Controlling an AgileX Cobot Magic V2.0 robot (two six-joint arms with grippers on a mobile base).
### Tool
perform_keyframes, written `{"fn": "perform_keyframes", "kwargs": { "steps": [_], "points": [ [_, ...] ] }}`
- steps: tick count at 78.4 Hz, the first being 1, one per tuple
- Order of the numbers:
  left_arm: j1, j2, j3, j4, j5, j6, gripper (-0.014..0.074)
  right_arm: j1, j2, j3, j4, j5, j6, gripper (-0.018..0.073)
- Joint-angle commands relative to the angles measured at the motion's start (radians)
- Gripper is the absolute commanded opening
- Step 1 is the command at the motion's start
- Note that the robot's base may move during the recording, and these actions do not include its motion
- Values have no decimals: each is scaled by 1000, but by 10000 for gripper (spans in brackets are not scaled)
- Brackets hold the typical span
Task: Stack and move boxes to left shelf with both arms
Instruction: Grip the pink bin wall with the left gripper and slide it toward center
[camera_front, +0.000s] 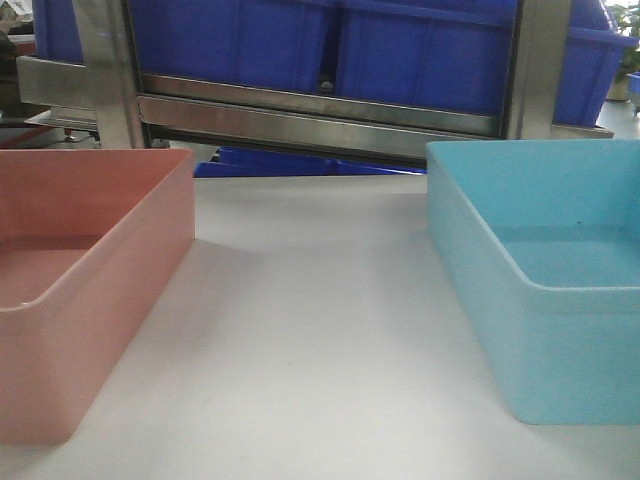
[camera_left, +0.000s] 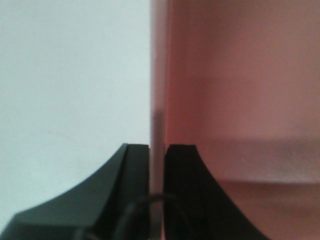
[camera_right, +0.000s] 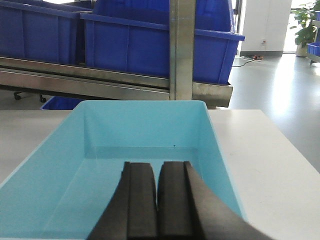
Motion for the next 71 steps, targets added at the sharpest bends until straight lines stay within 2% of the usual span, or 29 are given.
{"fn": "perform_keyframes", "kwargs": {
  "steps": [1,13,24,33,39,44,71],
  "points": [
    [1,-56,-40,-30,46,-9,-4,-5,-19,-28,-7,-89,-5,49],
    [1,-78,-99,-110,178,-19,-4,-5,-19,-28,-7,-89,-5,49],
    [-3,-126,-132,-239,202,-81,-4,-5,-19,-28,-7,-89,-5,49],
    [-28,-163,-132,-266,219,-95,-4,-5,-19,-28,-7,-89,-5,49],
    [-55,-178,-132,-266,226,-164,-4,-5,-19,-28,-7,-89,-5,49],
    [-88,-180,-132,-266,230,-216,-4,-5,-19,-28,-7,-89,-5,49],
    [-329,-180,-120,-266,158,-367,-4,-5,-19,-28,-7,-89,-5,49]
  ]
}}
